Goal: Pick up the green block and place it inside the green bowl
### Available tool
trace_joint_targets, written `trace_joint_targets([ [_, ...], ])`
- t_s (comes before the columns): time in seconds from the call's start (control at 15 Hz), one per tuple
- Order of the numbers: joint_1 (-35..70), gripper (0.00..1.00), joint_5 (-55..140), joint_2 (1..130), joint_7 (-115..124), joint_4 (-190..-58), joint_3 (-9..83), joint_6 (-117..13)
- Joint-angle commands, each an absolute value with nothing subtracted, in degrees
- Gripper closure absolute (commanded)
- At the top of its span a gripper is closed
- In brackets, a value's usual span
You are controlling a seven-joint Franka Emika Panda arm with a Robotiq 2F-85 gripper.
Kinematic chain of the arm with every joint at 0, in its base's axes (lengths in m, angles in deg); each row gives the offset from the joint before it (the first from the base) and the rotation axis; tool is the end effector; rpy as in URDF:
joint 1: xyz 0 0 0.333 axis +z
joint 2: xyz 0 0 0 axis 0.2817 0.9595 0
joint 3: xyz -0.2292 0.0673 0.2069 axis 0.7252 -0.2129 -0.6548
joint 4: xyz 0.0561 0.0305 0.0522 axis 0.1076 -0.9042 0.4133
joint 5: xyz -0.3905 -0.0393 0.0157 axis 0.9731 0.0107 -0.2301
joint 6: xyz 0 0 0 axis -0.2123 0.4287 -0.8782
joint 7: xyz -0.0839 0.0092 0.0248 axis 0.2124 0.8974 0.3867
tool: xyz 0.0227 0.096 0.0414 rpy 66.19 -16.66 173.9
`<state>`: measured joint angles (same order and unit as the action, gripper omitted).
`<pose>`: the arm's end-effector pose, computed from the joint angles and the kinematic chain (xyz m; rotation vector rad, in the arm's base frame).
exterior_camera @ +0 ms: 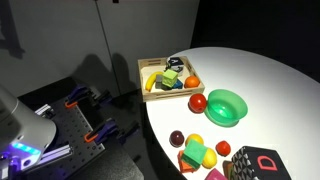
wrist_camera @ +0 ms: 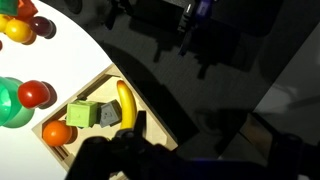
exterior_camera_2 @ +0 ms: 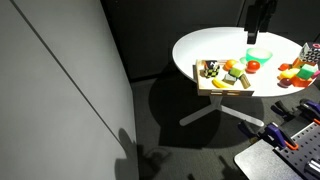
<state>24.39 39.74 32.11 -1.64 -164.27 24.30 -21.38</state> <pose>0.4134 0.1268 0.4411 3.0112 0.4678 -0.3088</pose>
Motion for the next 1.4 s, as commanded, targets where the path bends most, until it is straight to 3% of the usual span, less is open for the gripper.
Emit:
trace_joint_targets([
  [0.0,23.2,0.0,41.6,33.2,0.3,-163.7,25.1,-22.6],
  [1.33,11.4,0.0,47.2,39.4,7.9,-168.6,34.8,-41.6],
])
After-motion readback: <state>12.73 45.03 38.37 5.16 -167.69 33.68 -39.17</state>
